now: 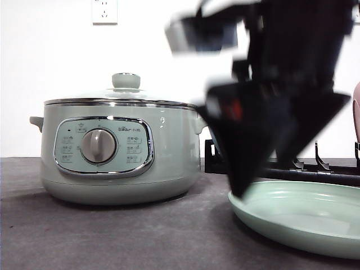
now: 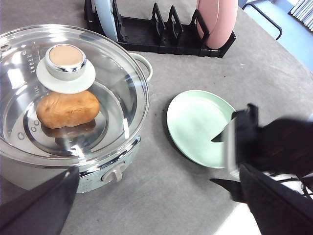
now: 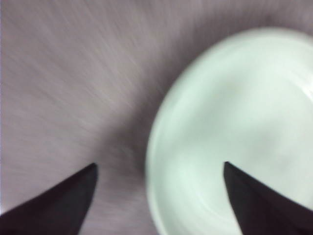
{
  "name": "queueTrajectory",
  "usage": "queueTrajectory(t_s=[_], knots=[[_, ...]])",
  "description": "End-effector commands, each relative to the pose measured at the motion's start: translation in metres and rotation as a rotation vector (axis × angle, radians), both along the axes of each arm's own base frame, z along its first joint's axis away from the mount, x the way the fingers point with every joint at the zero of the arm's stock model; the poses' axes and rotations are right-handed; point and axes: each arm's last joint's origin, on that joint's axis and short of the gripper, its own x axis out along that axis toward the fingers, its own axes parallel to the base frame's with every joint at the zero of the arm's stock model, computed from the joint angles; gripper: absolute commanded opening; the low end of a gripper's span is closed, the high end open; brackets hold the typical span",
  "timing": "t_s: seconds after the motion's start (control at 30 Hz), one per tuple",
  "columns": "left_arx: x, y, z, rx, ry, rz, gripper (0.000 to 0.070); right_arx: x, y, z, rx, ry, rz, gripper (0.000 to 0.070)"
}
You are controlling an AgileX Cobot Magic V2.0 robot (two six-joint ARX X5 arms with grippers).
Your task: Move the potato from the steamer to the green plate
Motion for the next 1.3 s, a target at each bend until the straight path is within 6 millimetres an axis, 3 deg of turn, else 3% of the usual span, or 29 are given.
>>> queueTrajectory(t_s=[0.0, 0.17, 0.3, 0.57, 0.77, 0.97, 1.27], knots=[[0.000, -0.001, 0.007, -0.003, -0.034, -0.019, 0.0670, -0.003, 0.003, 0.015, 0.090, -0.004, 0.000, 0.0555], [0.000, -0.001, 0.007, -0.001, -0.037, -0.020, 0.0670, -0.010, -0.008, 0.052, 0.279, -0.033, 0.015, 0.0567], [0.001, -0.001, 0.006, 0.000, -0.034, -0.020, 0.0670, -0.014, -0.022, 0.080, 0.411, -0.060, 0.031, 0.0634], [0.002, -0.002, 0.006, 0.001, -0.032, -0.020, 0.0670, -0.018, -0.065, 0.124, 0.602, -0.167, 0.000, 0.0641], [0.002, -0.002, 0.006, 0.000, -0.032, -0.020, 0.0670, -0.020, -0.100, 0.138, 0.666, -0.235, -0.048, 0.0642], [0.002, -0.001, 0.006, 0.001, -0.030, -0.020, 0.0670, -0.022, -0.137, 0.141, 0.622, -0.310, -0.191, 0.0641], [0.002, -0.002, 0.006, 0.000, -0.034, -0.021, 0.0670, -0.037, -0.162, 0.142, 0.653, -0.308, -0.209, 0.0641]])
